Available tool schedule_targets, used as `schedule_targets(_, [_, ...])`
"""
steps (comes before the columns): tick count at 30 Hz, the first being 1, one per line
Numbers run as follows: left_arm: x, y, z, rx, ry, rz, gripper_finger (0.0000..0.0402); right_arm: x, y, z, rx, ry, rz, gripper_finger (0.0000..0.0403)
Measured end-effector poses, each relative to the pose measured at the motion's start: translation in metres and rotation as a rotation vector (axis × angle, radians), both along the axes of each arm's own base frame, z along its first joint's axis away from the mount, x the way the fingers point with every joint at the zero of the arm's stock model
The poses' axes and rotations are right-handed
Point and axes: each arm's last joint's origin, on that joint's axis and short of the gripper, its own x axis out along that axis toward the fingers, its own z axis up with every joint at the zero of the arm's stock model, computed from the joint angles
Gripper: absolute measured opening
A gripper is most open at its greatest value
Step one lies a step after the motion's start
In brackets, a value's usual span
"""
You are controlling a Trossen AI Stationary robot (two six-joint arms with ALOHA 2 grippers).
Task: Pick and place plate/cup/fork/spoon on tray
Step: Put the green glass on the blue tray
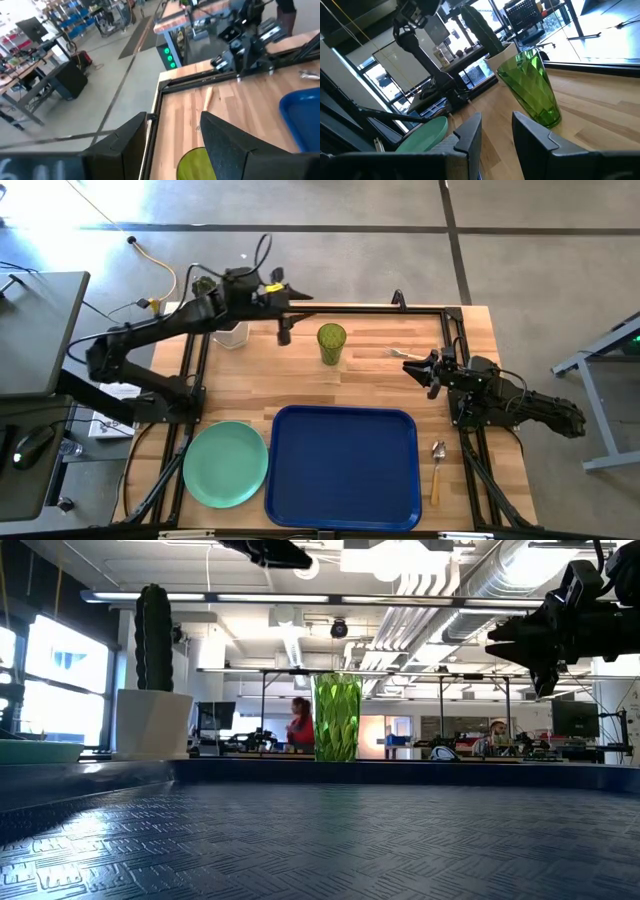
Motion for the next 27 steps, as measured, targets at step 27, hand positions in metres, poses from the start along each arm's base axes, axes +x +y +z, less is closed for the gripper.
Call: schedule_targets(27, [0.070, 0.009, -0.088, -0.108, 0.381, -0.080, 0.0174, 0.000, 0.000, 0.000, 0.000, 0.000, 0.000, 0.0099])
